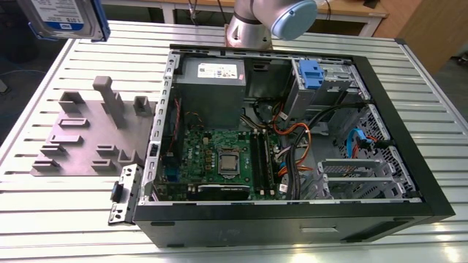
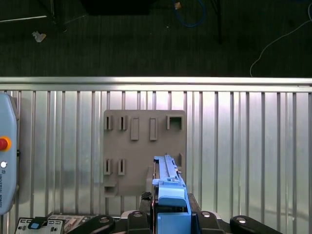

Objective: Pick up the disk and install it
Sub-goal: 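Pick up the disk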

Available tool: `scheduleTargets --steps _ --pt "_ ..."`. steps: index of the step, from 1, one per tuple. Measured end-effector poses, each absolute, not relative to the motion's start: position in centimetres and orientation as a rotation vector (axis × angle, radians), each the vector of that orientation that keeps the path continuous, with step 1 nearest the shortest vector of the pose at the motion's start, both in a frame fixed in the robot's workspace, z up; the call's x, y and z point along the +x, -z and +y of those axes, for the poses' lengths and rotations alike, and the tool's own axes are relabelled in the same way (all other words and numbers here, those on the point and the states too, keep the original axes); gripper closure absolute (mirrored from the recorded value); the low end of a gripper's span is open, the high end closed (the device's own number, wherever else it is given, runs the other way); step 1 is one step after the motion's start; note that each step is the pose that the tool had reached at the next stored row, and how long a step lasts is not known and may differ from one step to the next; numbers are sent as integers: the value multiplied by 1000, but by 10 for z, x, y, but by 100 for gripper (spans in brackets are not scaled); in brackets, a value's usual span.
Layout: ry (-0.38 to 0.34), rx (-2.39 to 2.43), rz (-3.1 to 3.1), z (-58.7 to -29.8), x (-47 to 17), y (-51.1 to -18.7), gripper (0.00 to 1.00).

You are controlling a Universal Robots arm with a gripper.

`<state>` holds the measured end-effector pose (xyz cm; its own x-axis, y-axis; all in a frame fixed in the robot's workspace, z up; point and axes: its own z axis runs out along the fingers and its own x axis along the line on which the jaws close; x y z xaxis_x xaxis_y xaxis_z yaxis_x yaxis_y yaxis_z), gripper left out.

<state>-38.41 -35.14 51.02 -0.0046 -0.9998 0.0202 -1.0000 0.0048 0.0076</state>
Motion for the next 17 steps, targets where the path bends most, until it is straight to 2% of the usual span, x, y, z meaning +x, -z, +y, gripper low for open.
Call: scheduleTargets --steps 17 --pt "-14 2202 -2213 -351 -376 -510 64"
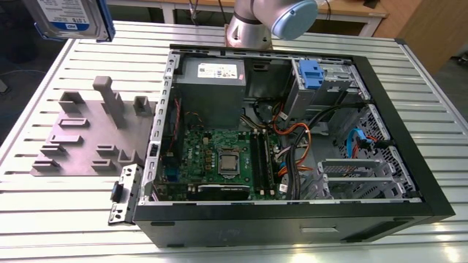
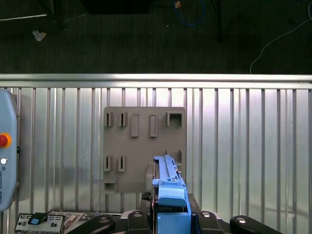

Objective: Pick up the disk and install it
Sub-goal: 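Pick up the disk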

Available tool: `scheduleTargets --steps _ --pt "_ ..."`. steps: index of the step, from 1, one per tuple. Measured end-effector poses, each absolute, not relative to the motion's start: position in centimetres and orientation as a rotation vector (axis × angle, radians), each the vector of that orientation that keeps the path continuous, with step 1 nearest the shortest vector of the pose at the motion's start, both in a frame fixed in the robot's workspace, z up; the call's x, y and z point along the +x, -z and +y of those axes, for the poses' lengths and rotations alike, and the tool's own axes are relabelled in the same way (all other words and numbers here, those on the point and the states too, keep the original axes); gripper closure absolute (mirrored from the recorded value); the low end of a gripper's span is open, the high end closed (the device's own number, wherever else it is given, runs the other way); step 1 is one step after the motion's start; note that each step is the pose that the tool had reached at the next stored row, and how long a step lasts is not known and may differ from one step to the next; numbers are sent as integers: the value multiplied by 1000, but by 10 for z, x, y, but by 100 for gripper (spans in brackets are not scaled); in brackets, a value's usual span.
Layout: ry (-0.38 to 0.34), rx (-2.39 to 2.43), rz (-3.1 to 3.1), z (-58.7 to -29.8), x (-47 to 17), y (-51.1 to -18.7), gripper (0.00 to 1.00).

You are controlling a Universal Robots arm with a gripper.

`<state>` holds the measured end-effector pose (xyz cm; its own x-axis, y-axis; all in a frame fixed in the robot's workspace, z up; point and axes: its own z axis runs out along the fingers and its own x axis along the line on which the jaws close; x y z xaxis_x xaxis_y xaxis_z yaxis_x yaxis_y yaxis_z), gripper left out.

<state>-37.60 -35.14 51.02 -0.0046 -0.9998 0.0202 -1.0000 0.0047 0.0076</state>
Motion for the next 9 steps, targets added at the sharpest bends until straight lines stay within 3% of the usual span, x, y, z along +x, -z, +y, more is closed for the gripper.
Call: scheduleTargets --steps 9 --pt "-14 2202 -2213 -351 -371 -510 64"
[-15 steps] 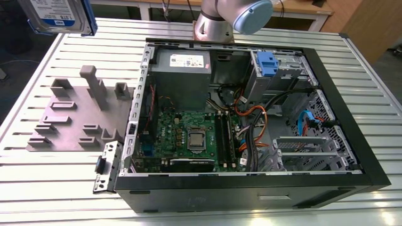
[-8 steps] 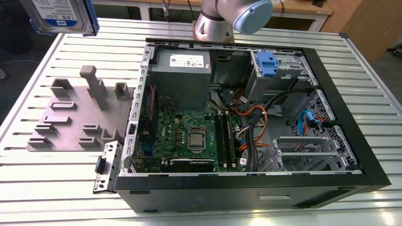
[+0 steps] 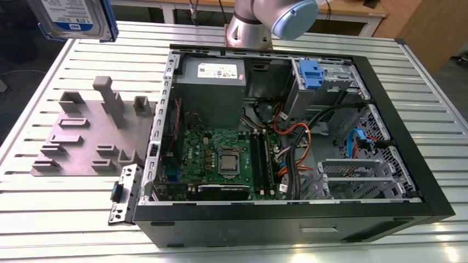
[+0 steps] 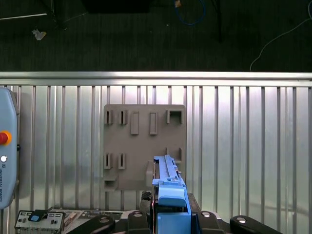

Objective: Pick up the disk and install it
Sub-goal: 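Pick up the disk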

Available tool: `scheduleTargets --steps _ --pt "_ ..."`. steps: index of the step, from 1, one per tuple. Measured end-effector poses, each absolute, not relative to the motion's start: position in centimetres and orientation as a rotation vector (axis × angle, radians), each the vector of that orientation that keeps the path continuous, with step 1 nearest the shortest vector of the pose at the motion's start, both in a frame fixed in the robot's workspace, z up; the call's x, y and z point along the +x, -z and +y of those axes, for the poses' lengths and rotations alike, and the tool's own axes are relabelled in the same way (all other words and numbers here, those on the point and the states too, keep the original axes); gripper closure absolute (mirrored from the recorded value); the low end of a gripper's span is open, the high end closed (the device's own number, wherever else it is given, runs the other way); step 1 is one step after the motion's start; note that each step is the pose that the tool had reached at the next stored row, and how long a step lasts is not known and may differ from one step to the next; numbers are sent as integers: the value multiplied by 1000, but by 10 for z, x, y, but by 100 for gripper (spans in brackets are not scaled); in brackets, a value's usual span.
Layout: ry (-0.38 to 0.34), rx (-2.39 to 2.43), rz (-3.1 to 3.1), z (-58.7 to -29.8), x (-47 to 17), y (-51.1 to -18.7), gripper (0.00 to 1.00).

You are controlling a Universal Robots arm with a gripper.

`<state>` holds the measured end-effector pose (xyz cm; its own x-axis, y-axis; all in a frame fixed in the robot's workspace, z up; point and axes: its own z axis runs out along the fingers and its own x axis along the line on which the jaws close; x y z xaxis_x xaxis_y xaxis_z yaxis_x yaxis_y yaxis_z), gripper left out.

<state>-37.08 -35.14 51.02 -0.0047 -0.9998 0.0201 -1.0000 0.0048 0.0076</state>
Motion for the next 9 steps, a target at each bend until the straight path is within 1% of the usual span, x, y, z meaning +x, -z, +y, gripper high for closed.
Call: scheduleTargets --steps 9 --pt "-14 2202 -2213 -351 -367 -510 64"
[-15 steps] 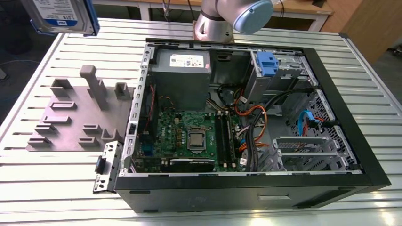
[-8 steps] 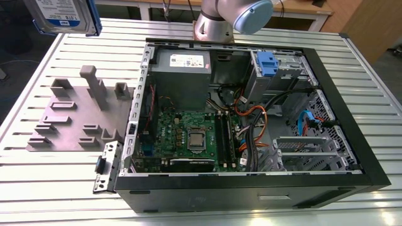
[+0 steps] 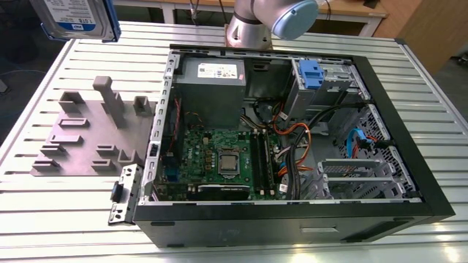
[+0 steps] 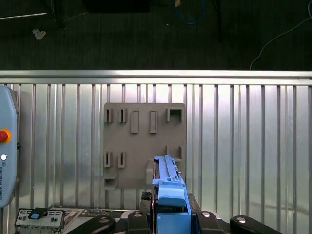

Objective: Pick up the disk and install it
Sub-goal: 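Pick up the disk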

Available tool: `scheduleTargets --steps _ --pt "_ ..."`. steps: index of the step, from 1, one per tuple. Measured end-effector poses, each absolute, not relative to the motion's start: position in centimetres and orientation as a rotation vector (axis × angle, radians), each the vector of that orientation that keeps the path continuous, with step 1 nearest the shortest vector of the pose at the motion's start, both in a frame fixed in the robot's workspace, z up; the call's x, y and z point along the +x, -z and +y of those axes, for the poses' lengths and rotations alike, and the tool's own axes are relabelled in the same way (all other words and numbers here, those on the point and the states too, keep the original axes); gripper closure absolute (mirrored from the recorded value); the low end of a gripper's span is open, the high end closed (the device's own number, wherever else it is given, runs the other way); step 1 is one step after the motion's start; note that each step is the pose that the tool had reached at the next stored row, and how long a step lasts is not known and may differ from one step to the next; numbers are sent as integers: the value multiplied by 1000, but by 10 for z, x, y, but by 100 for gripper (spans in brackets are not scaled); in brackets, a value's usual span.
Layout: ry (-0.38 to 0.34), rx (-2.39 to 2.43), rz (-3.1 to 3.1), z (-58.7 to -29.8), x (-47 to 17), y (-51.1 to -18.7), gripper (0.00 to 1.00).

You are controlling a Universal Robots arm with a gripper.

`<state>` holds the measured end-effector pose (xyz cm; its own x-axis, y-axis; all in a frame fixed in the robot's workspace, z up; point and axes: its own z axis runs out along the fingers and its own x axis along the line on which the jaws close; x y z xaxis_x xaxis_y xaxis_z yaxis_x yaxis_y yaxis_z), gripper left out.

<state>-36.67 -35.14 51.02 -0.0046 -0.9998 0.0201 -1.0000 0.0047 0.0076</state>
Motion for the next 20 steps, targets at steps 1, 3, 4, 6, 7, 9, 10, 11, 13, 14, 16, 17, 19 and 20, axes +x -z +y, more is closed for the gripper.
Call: scheduleTargets --steps 1,3,4,6,7,9,10,11,13,14,16,17,19,20 --pt "-14 2202 -2213 -351 -366 -510 64" --pt "-14 2202 -2213 -351 -366 -510 64" --pt "-14 2202 -2213 -351 -366 -510 64" --pt "-14 2202 -2213 -351 -365 -510 64" --pt "-14 2202 -2213 -351 -365 -510 64" --pt "-14 2202 -2213 -351 -365 -510 64" --pt "-14 2202 -2213 -351 -365 -510 64" --pt "-14 2202 -2213 -351 -364 -510 64" --pt "-14 2202 -2213 -351 -364 -510 64" --pt "-14 2202 -2213 -351 -364 -510 64" --pt "-14 2202 -2213 -351 -363 -510 64" --pt "-14 2202 -2213 -351 -363 -510 64" --pt "-14 2202 -2213 -351 -363 -510 64" --pt "-14 2202 -2213 -351 -363 -510 64"
